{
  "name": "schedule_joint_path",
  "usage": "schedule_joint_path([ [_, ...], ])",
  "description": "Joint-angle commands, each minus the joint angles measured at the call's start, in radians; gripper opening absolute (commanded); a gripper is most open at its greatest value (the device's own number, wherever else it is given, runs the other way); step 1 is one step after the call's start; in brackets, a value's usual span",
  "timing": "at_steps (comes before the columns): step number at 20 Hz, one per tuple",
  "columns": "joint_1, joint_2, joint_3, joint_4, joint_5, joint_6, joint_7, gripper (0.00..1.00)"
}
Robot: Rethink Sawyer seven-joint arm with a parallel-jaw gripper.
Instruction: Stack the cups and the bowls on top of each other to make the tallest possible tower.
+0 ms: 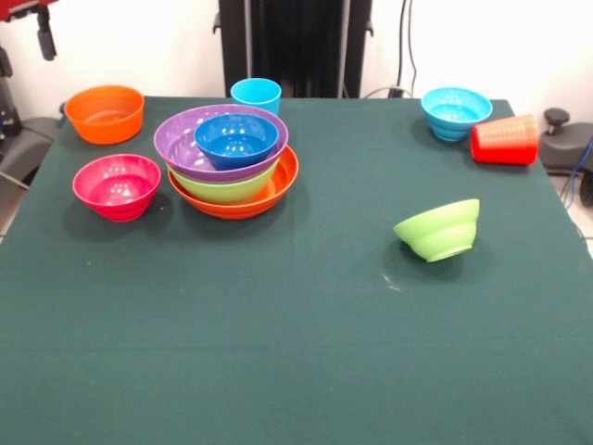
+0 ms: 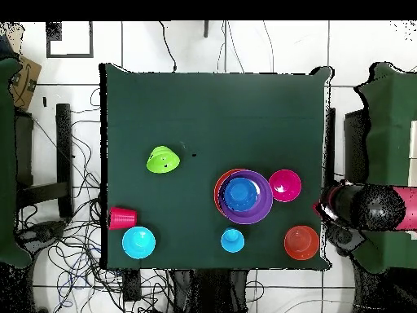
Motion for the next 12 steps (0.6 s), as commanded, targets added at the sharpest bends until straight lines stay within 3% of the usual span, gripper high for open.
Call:
schedule_joint_path([
  [1, 0.058, 0.093, -0.034, 0.013, -0.069, 0.076, -0.310, 1.00],
  [12, 0.160, 0.221, -0.104, -0.045, -0.154, -0.052, -0.147, 1.00],
])
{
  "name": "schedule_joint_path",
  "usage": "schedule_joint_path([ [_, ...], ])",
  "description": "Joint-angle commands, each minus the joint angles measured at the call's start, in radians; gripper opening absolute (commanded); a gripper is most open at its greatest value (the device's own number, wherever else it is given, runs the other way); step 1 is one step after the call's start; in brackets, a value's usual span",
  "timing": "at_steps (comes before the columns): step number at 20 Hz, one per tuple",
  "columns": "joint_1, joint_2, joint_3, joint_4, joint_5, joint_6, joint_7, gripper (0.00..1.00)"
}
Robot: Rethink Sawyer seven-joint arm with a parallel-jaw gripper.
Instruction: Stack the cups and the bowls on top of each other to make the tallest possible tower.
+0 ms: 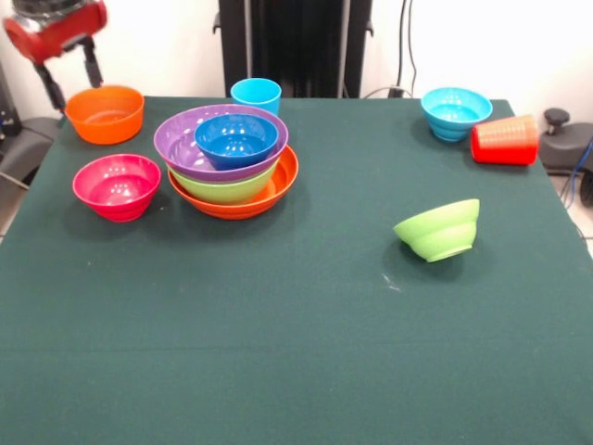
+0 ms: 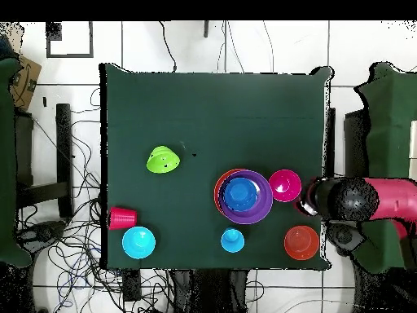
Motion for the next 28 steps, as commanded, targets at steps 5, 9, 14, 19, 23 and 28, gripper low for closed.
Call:
schedule_joint_path([
  [5, 0.159, 0.156, -0.111, -0.094, -0.164, -0.037, -0.108, 1.00],
  [9, 0.207, 0.170, -0.129, -0.137, -0.198, -0.011, -0.137, 1.00],
  [14, 0.261, 0.185, -0.146, -0.196, -0.229, 0.045, -0.199, 1.00],
  [19, 0.323, 0.209, -0.167, -0.275, -0.222, 0.127, -0.240, 1.00],
  [23, 0.366, 0.240, -0.169, -0.337, -0.209, 0.149, -0.246, 1.00],
  [28, 0.416, 0.275, -0.167, -0.396, -0.194, 0.161, -0.236, 1.00],
])
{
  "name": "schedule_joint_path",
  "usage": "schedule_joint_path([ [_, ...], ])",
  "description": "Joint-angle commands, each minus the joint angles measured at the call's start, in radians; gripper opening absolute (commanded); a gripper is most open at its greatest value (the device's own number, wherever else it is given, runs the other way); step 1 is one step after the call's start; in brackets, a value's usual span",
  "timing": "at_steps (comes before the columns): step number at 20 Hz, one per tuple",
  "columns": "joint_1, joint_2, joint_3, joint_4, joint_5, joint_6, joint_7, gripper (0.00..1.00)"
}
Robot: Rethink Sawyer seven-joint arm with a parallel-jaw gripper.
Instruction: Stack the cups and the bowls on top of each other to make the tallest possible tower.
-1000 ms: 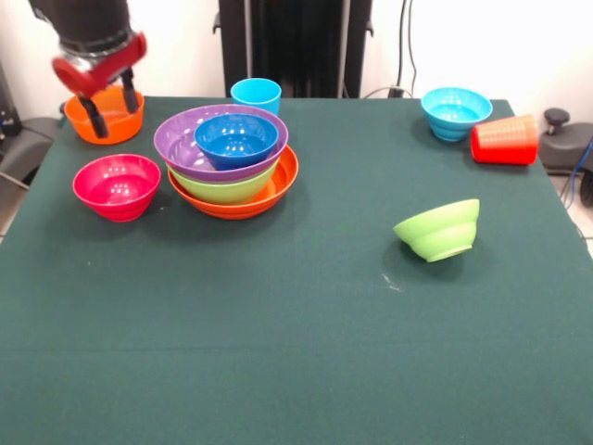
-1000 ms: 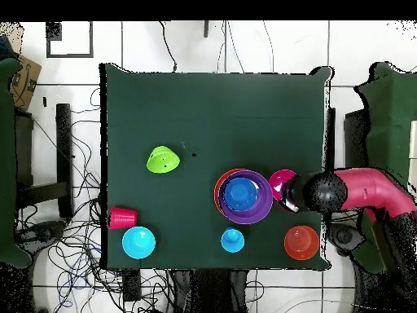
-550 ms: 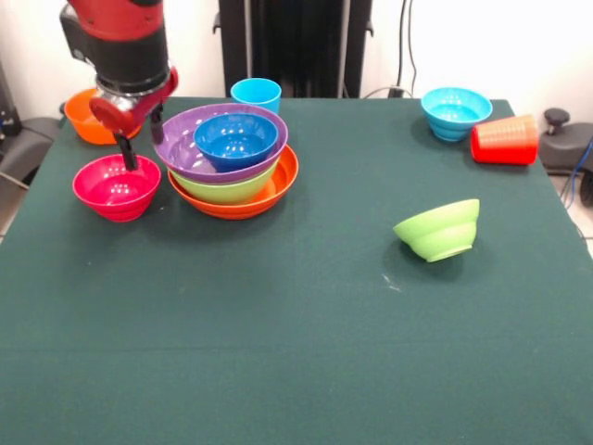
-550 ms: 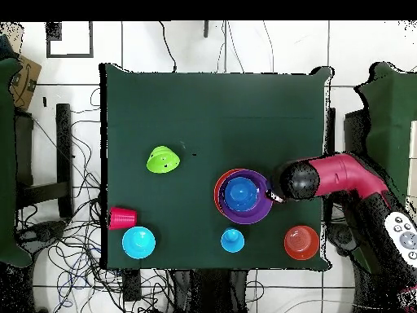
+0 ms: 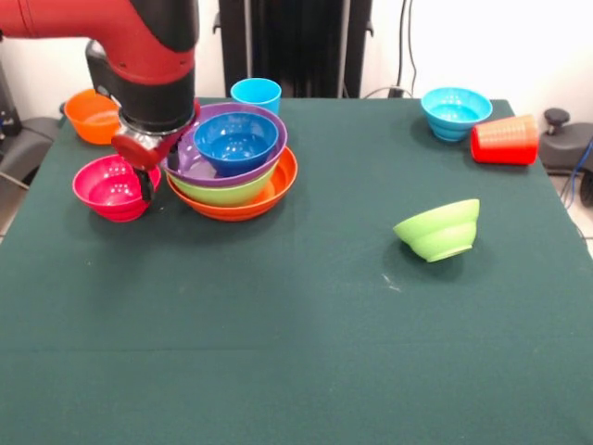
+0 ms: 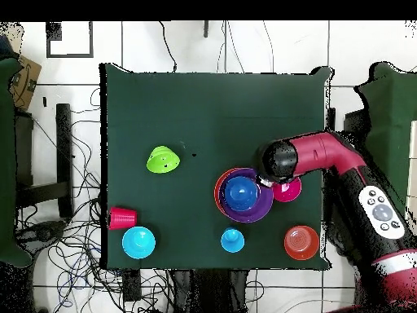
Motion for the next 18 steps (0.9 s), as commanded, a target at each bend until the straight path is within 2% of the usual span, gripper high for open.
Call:
schedule_joint_path([
  [1, 0.099, 0.069, -0.053, -0.173, -0.041, 0.081, -0.232, 1.00],
  [9, 0.200, 0.117, -0.050, -0.277, -0.022, 0.115, -0.176, 1.00],
  [13, 0.258, 0.140, -0.056, -0.341, 0.034, 0.186, -0.106, 1.00],
  [18, 0.308, 0.109, -0.071, -0.326, 0.065, 0.232, -0.048, 1.00],
])
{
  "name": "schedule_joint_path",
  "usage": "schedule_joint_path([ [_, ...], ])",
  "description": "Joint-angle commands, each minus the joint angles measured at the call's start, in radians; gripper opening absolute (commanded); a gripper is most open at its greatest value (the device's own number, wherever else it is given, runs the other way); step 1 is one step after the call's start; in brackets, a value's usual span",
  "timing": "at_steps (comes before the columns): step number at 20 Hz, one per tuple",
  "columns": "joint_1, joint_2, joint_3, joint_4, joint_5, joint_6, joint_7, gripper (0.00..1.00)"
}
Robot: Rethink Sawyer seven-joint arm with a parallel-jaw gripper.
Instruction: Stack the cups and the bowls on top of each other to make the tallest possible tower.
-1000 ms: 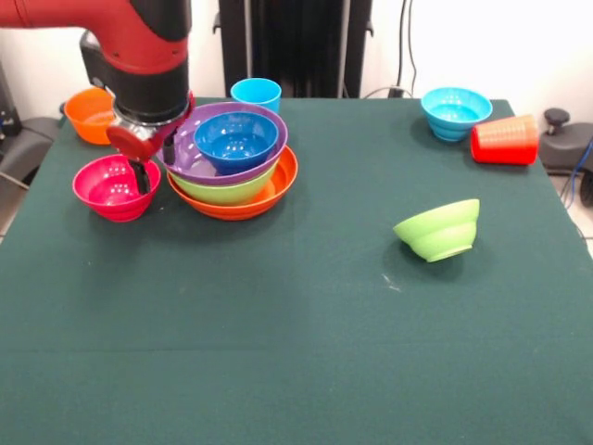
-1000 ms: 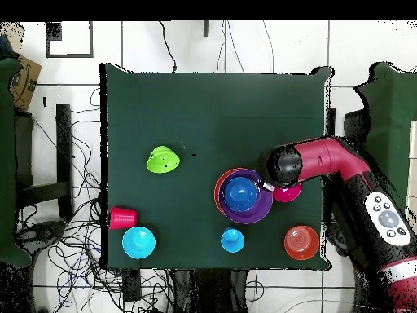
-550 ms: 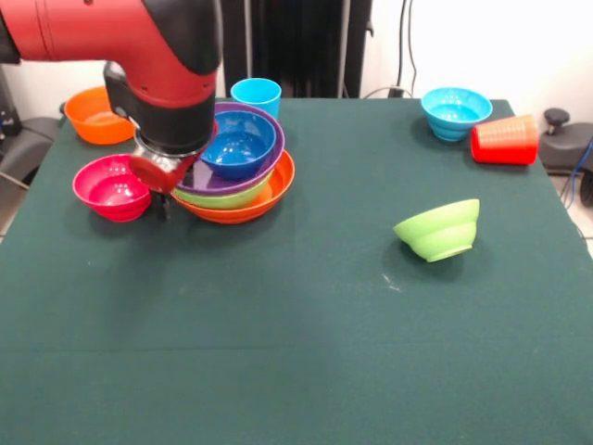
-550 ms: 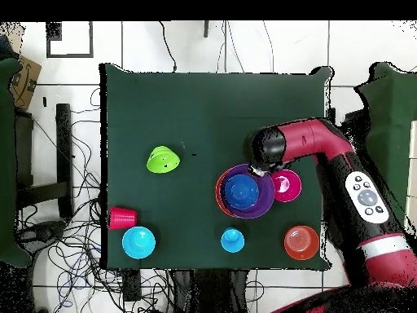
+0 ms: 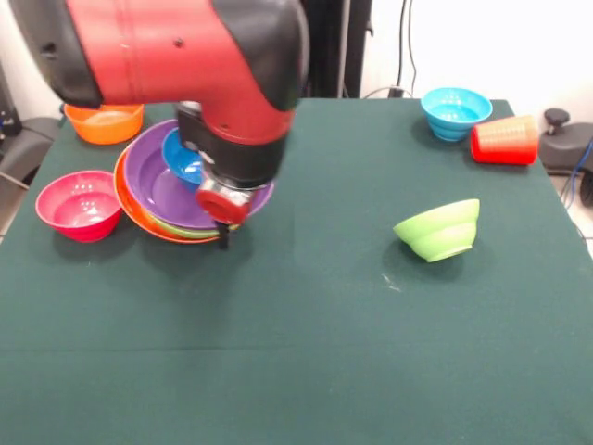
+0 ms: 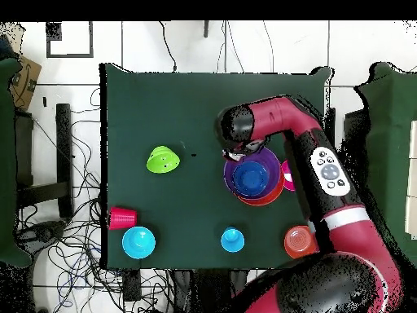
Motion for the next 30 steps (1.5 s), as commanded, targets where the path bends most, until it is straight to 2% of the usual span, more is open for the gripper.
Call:
schedule_joint_path([
  [1, 0.102, 0.000, -0.073, -0.090, 0.024, 0.111, -0.038, 1.00],
  [3, 0.128, -0.011, -0.082, -0.091, 0.026, 0.132, -0.018, 1.00],
  [4, 0.121, -0.040, -0.086, -0.054, 0.036, 0.130, -0.008, 1.00],
  [9, 0.154, -0.098, -0.110, -0.023, 0.045, 0.163, 0.019, 1.00],
  [12, 0.124, -0.146, -0.140, 0.019, 0.031, 0.132, 0.001, 1.00],
  [13, 0.137, -0.158, -0.148, 0.017, 0.031, 0.146, 0.008, 1.00],
  [14, 0.119, -0.154, -0.162, -0.003, 0.023, 0.149, -0.012, 1.00],
  [18, 0.097, -0.191, -0.169, 0.005, 0.048, 0.171, -0.058, 1.00],
  [20, 0.107, -0.197, -0.171, -0.013, 0.062, 0.204, -0.062, 1.00],
  [23, 0.106, -0.211, -0.156, -0.011, 0.105, 0.223, -0.061, 1.00],
  [24, 0.101, -0.210, -0.152, 0.003, 0.124, 0.200, -0.037, 1.00],
  [27, 0.096, -0.187, -0.126, -0.033, 0.197, 0.160, 0.033, 1.00],
  [30, 0.075, -0.197, -0.124, -0.038, 0.237, 0.168, 0.010, 1.00],
])
